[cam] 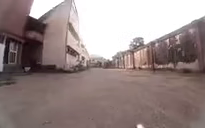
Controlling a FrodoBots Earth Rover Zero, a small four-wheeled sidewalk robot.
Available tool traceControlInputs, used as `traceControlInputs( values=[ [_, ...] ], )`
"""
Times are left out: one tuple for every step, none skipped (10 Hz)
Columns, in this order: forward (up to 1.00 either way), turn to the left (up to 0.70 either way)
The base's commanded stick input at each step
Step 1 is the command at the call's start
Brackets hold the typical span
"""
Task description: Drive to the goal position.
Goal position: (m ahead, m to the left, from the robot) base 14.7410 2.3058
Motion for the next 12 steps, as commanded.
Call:
traceControlInputs(
  values=[
    [1.00,0.00],
    [1.00,0.00],
    [1.00,0.00],
    [1.00,0.00],
    [1.00,0.00],
    [1.00,0.00],
    [1.00,0.00],
    [1.00,0.00],
    [1.00,0.00],
    [1.00,0.00],
    [1.00,0.00],
    [1.00,0.00]
  ],
)
